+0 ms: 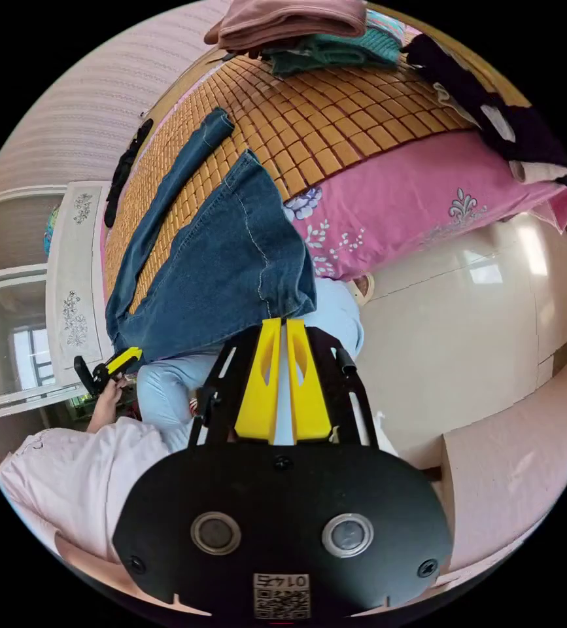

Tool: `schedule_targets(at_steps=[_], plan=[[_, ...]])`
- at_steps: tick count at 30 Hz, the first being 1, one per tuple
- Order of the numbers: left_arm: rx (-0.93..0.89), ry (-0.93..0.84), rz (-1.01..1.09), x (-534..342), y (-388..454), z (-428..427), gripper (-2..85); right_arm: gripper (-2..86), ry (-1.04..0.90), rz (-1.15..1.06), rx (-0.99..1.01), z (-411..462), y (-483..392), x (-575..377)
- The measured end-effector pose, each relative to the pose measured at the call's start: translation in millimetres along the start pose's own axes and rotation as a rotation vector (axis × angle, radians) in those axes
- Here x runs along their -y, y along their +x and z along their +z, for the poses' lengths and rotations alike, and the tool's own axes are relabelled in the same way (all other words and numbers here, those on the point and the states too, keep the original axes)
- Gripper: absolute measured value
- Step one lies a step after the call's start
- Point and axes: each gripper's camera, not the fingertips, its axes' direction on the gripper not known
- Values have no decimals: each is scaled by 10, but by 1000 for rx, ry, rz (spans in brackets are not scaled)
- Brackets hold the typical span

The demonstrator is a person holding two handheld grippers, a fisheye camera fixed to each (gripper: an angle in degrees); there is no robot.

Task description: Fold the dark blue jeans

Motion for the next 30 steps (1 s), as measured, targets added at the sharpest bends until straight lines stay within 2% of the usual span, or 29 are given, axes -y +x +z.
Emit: schedule_targets(at_steps=[2,8,11,14,18,21,23,26,30], plan=[[-7,3,-10,18,-73,-13,-10,-5,-23,26,25,-82,48,44],[-21,4,-76,93,-320,35,-10,-2,-4,-63,-130,-357,-244,260],[-8,-16,-86,114,-382,87,-8,4,-5,-58,-148,-375,-312,325],[-126,23,-257,6,-627,22,-6,29,38,-21,-134,-419,-318,302],[-192,226,-520,-503,-989,-350,-9,137,86,31,-126,-465,-305,209],[-191,336,-710,-1025,-1232,-526,-9,128,121,25,-112,-520,-393,169],[-149,347,-768,-1243,-1310,-585,-9,116,169,-9,-133,-564,-553,197],[-78,342,-771,-1310,-1356,-647,-5,113,189,-109,-99,-506,-931,440],[-31,326,-641,-862,-1372,-609,20,119,171,-239,-107,-240,-1542,1020]])
